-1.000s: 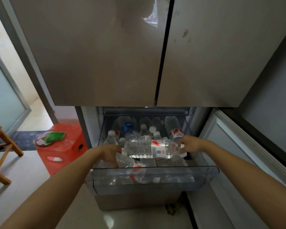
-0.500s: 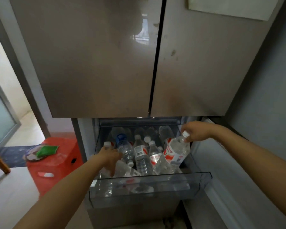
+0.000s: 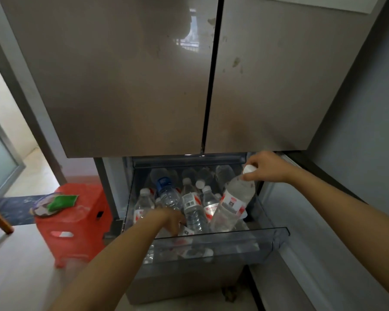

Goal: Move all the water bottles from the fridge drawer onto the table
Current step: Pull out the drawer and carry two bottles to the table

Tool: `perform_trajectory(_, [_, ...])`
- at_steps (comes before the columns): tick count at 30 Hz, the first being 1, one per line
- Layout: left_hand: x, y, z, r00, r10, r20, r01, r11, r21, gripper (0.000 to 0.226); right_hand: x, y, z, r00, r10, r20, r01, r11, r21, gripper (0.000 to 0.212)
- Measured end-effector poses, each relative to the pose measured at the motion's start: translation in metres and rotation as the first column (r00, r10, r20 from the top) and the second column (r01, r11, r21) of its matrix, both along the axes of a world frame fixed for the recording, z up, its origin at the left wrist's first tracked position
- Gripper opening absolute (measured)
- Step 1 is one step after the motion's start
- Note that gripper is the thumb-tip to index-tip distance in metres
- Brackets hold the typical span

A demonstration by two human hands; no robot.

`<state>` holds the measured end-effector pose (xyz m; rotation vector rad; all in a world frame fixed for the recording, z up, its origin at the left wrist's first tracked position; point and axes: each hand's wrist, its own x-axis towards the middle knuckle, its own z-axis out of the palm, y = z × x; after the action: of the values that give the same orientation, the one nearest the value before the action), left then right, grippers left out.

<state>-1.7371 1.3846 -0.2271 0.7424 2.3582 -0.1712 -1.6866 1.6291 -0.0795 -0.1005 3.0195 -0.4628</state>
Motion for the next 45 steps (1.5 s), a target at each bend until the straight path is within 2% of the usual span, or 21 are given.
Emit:
perform_trajectory(3, [0.000,0.013,-0.003,0.993,-0.096,-0.068,0.092,0.994,-0.060,0.056,0.006,0.006,0.017,0.994,-0.039,-0.104,0.041,0.999,0.020,0.019])
perform_trajectory(6, [-0.004,0.021,-0.013,0.993,-0.113,-0.023,0.111,0.991,-0.069,0.057,0.013,0.014,0.009,0.987,-0.104,-0.125,0.106,0.994,0.011,0.030])
perform_trajectory(10, [-0.008,0.023,-0.010,0.983,-0.183,0.005,0.183,0.978,-0.097,0.051,0.020,0.021,-0.022,0.966,-0.216,-0.142,0.212,0.976,-0.041,0.024])
perform_trajectory(13, [-0.009,0.020,-0.006,0.982,-0.189,0.019,0.190,0.981,-0.046,0.049,0.024,0.013,-0.042,0.972,-0.205,-0.118,0.197,0.978,-0.076,0.025])
perform_trajectory(15, [-0.010,0.016,-0.008,0.988,-0.151,0.015,0.151,0.988,0.016,0.051,0.024,0.005,-0.052,0.976,-0.178,-0.123,0.169,0.982,-0.083,0.032])
perform_trajectory(19, [-0.014,0.000,-0.005,1.000,-0.023,0.004,0.022,0.981,0.192,0.064,0.019,-0.001,-0.052,0.977,-0.175,-0.121,0.165,0.983,-0.085,0.029])
perform_trajectory(22, [-0.024,-0.019,0.010,0.985,0.175,-0.011,-0.154,0.893,0.424,0.073,0.018,0.003,-0.046,0.942,-0.308,-0.130,0.267,0.928,-0.260,0.027])
perform_trajectory(25, [-0.028,-0.035,0.024,0.930,0.364,0.050,-0.303,0.682,0.666,0.075,0.018,-0.001,-0.043,0.915,-0.391,-0.101,0.304,0.831,-0.466,0.022])
perform_trajectory(27, [-0.024,-0.038,0.032,0.910,0.385,0.151,-0.356,0.543,0.761,0.078,0.014,-0.006,-0.042,0.928,-0.364,-0.079,0.280,0.822,-0.496,0.020])
perform_trajectory(31, [-0.011,-0.035,0.032,0.914,0.344,0.216,-0.354,0.416,0.838,0.080,0.008,-0.012,-0.044,0.929,-0.357,-0.099,0.277,0.847,-0.453,0.023])
perform_trajectory(35, [-0.002,-0.027,0.019,0.907,0.360,0.217,-0.351,0.363,0.863,0.080,0.014,-0.007,-0.047,0.905,-0.384,-0.184,0.265,0.846,-0.462,0.037])
perform_trajectory(38, [-0.001,-0.018,0.014,0.901,0.362,0.237,-0.369,0.354,0.859,0.081,0.020,0.000,-0.054,0.902,-0.389,-0.188,0.262,0.839,-0.477,0.027])
perform_trajectory(40, [0.000,-0.012,0.012,0.884,0.366,0.291,-0.411,0.311,0.857,0.078,0.024,0.005,-0.059,0.900,-0.399,-0.175,0.273,0.829,-0.489,0.022])
perform_trajectory(43, [0.003,0.000,0.011,0.860,0.352,0.369,-0.464,0.237,0.854,0.075,0.032,0.011,-0.069,0.916,-0.384,-0.112,0.290,0.829,-0.478,0.035])
perform_trajectory(45, [0.005,0.007,0.010,0.861,0.316,0.398,-0.481,0.250,0.840,0.077,0.036,0.011,-0.075,0.922,-0.377,-0.091,0.299,0.841,-0.450,0.035])
